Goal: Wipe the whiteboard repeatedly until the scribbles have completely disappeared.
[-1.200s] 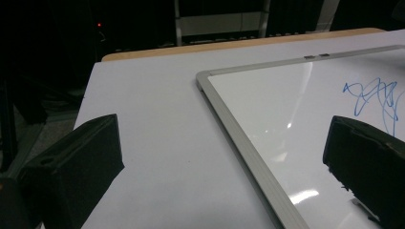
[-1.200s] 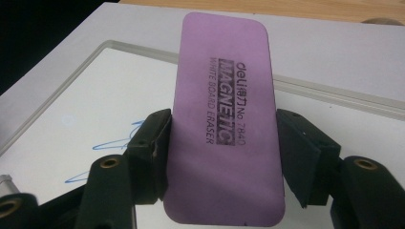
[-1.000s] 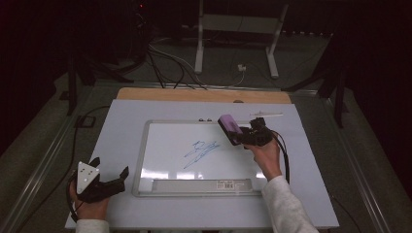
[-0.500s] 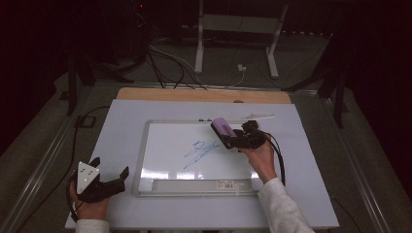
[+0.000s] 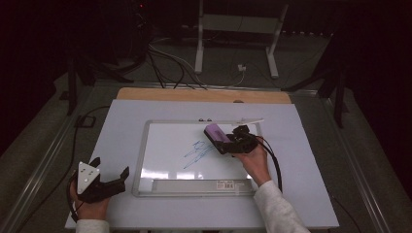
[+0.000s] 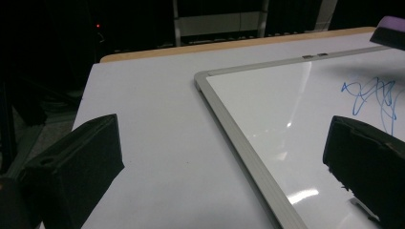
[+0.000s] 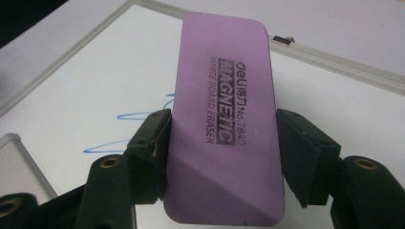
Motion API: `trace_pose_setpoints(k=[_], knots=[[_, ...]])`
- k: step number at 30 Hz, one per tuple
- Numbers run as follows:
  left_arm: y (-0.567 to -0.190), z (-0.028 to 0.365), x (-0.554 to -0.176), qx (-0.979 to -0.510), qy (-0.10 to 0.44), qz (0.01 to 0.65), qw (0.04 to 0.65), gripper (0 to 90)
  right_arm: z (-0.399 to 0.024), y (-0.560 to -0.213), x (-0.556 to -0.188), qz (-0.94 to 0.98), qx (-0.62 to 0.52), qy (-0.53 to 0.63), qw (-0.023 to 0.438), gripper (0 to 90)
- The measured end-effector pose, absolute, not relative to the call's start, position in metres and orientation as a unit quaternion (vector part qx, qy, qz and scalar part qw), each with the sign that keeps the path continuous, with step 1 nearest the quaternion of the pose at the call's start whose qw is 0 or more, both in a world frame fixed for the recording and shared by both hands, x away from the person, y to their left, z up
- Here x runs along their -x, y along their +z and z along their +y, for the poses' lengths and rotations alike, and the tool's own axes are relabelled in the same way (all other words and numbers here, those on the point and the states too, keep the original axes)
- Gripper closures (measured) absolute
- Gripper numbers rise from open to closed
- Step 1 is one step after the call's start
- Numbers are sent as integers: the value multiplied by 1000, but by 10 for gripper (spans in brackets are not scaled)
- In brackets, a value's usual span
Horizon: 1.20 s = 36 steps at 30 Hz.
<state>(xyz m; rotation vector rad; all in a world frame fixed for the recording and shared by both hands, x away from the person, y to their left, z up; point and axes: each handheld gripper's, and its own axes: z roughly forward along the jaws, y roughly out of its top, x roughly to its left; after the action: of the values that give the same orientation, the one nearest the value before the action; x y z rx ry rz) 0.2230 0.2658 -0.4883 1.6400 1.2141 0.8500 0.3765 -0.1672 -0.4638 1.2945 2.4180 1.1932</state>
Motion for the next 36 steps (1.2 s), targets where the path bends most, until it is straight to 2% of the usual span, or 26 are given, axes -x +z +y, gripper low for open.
trace_pose_setpoints(k=[16, 26, 31, 36], knots=[[-489, 266, -223, -664, 343, 491, 448, 6, -155, -490, -376, 830, -425, 349, 90, 400], [-489, 266, -223, -664, 342, 491, 448, 6, -150, -494, -375, 841, -415, 331, 103, 392], [-489, 266, -223, -664, 342, 491, 448, 6, -149, -494, -375, 839, -413, 340, 99, 301], [-489, 266, -223, -664, 342, 491, 448, 6, -146, -494, -377, 836, -415, 344, 107, 284]])
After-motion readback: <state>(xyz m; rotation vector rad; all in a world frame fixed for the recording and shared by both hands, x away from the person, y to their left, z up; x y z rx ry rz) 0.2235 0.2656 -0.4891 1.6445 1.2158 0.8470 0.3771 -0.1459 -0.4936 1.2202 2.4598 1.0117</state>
